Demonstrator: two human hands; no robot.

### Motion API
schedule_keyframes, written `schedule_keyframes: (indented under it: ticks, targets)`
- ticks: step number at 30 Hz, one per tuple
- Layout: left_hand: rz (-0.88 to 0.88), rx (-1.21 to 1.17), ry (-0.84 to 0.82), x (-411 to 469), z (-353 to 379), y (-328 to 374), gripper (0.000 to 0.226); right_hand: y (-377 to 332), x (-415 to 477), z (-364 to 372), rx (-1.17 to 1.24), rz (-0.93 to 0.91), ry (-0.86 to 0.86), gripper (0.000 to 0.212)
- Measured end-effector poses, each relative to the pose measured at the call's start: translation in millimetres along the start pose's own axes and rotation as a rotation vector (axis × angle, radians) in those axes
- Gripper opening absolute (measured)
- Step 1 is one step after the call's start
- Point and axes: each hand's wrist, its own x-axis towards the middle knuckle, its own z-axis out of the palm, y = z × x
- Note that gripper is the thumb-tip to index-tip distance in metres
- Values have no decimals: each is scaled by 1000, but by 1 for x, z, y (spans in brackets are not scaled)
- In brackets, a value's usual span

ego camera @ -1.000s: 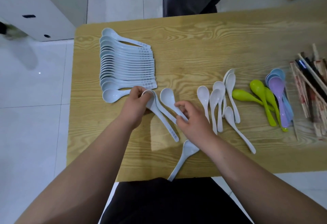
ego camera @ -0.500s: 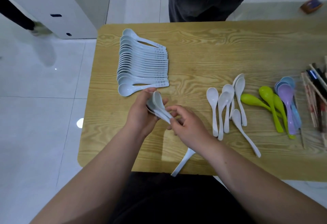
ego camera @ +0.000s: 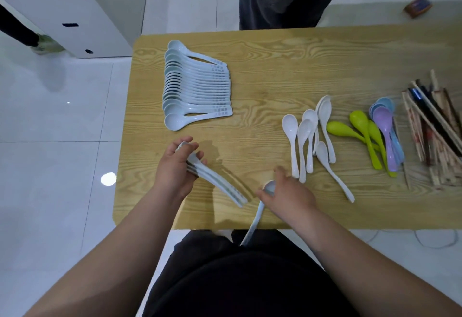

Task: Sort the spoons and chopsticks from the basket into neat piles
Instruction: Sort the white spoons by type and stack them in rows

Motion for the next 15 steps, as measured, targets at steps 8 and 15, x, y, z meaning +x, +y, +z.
schedule_keyframes:
  ticks: [8, 15]
  targets:
    - [-82, -12, -81, -13, -18, 1, 16, -29, 8, 11, 156, 9, -13, 77]
    - [-146, 90, -199, -27, -48, 13, 6, -116, -36, -30, 742, -213, 58, 58]
